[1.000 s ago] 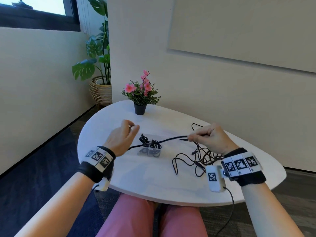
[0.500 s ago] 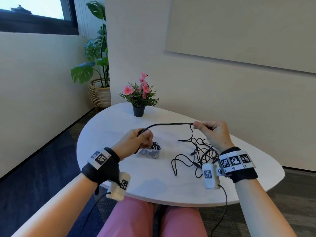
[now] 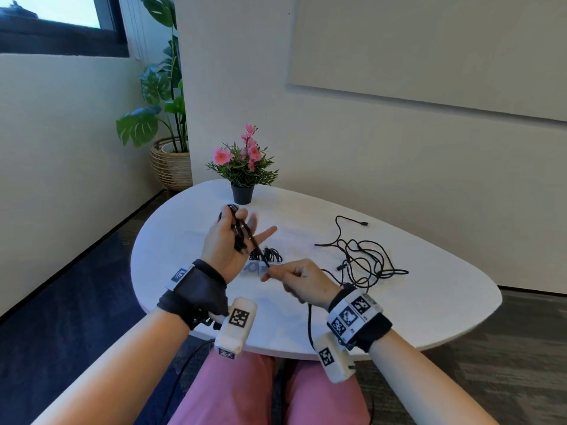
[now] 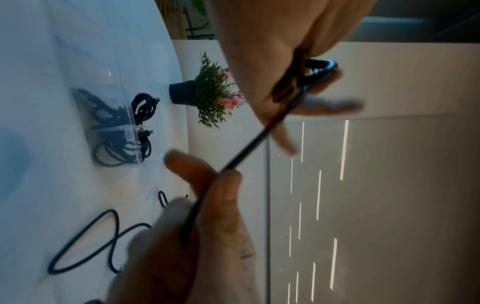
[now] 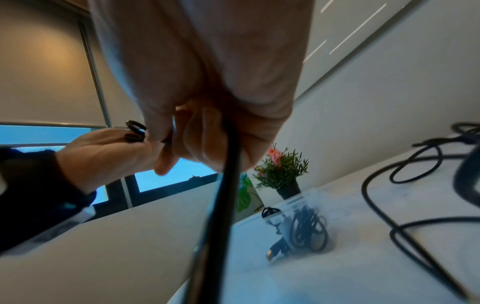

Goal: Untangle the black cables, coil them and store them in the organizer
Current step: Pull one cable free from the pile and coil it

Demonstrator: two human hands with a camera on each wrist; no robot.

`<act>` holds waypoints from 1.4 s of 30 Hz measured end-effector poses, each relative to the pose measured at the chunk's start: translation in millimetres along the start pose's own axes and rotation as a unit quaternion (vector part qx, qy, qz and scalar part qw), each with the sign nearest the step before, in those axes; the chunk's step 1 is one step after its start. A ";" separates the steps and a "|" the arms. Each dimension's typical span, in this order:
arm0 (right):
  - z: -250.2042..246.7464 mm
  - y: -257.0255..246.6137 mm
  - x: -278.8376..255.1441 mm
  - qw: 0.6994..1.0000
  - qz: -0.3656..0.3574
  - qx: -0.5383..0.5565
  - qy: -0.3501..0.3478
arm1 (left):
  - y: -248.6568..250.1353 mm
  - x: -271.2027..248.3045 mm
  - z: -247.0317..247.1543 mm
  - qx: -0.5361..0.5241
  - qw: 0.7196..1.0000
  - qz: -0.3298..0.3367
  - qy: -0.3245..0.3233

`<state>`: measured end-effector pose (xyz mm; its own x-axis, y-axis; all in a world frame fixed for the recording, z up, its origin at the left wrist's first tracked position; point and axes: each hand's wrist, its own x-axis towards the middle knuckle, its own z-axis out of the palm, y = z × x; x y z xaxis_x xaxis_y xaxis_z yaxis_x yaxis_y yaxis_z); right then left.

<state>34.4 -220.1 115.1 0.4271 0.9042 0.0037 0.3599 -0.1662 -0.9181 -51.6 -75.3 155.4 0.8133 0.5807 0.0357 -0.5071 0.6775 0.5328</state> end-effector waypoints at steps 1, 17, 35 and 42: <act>4.4 0.6 -0.1 1.000 0.012 0.005 -0.021 | 1.9 1.7 -0.9 -0.016 1.000 -0.002 0.020; -27.3 -24.6 -1.9 0.965 -0.149 -0.156 0.152 | -8.4 1.8 -9.9 0.856 0.495 0.095 -0.115; -46.8 -12.1 4.5 0.987 -0.064 0.061 0.137 | -13.9 -16.6 -19.5 0.417 0.879 -0.083 -0.214; -11.0 18.9 4.4 0.942 -0.143 -0.276 0.127 | -20.7 -3.4 -17.1 0.185 0.979 -0.028 -0.076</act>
<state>52.3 -223.6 102.2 0.4066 0.8319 0.3777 0.8368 -0.1733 -0.5193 -48.8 -83.6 129.8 0.8838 0.4553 0.1082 -0.3457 0.4794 0.8066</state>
